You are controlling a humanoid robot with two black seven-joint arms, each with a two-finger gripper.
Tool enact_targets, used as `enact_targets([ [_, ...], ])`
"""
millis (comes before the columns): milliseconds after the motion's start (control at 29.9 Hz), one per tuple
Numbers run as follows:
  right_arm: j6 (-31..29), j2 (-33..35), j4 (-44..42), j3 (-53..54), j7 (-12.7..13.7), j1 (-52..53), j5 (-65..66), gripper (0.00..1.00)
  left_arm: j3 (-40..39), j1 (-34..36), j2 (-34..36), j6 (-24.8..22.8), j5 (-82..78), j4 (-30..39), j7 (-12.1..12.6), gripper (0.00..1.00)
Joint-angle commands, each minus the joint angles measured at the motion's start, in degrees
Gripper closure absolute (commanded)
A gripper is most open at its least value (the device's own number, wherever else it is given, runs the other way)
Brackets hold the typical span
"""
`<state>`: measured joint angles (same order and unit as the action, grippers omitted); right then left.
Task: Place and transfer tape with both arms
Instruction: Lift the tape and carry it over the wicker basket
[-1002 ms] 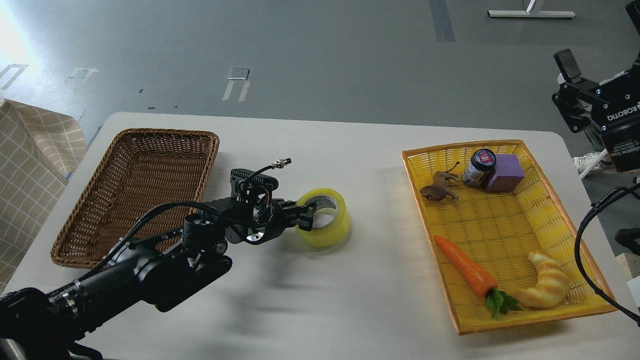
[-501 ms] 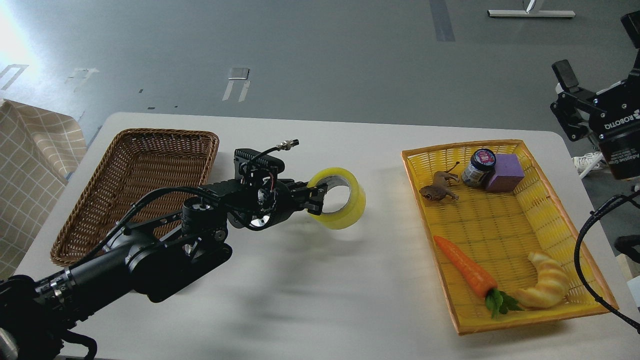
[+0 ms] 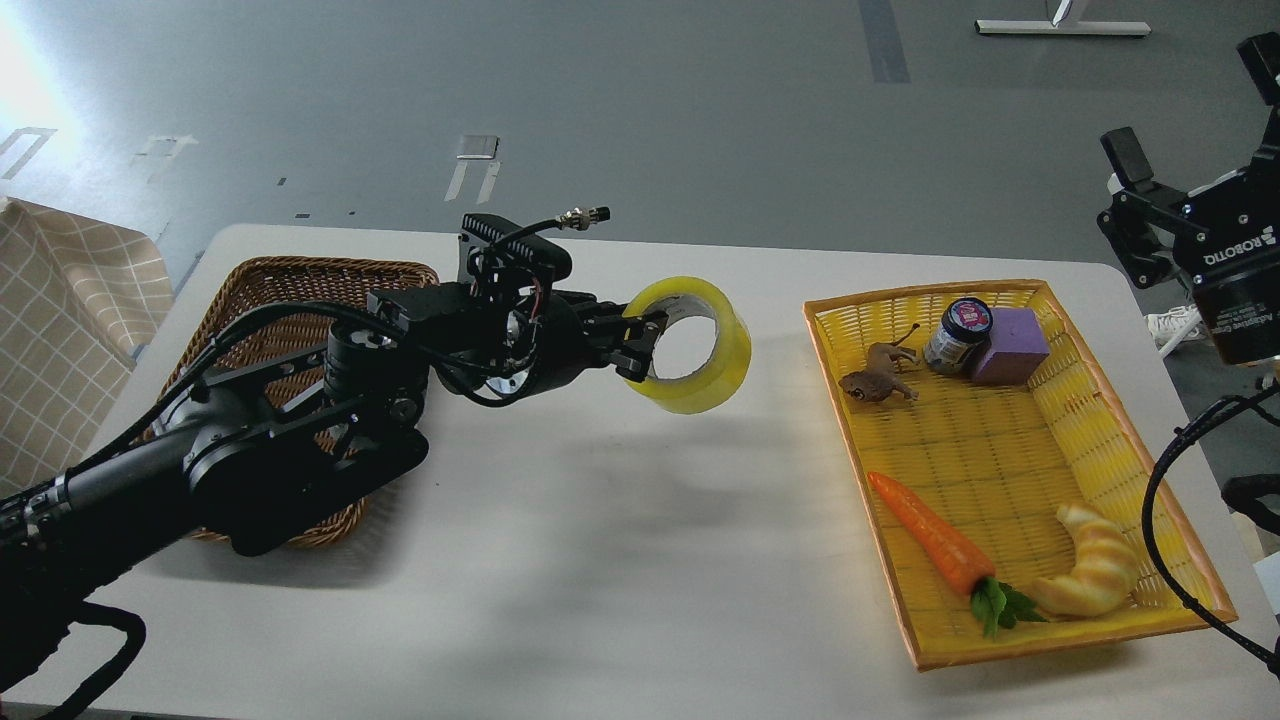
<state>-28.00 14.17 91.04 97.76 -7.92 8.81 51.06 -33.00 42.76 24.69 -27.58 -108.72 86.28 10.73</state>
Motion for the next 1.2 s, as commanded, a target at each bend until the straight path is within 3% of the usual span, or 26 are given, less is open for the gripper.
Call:
enact_targets([
  [0, 0.00, -0.02, 0.02, 0.07, 0.01, -0.19, 0.00, 0.00, -0.05, 1.79, 1.58, -0.42, 0.00, 0.90, -0.01, 1.00],
  [434, 0.00, -0.20, 0.02, -0.02, 0.01, -0.28, 0.00, 0.00, -0.84, 4.35, 15.38, -0.42, 3.34, 3.37, -1.58, 1.00],
  [835, 0.00, -0.20, 0.02, -0.11, 0.01, -0.46, 0.00, 0.00, 0.30, 3.47, 31.81, -0.42, 3.78, 1.00, -9.14, 1.00],
  [1169, 0.00, -0.28, 0.19, -0.11, 0.01, -0.90, 0.00, 0.00, 5.30, 2.42, 34.55, -0.42, 3.25, -12.70, -15.20, 1.00],
])
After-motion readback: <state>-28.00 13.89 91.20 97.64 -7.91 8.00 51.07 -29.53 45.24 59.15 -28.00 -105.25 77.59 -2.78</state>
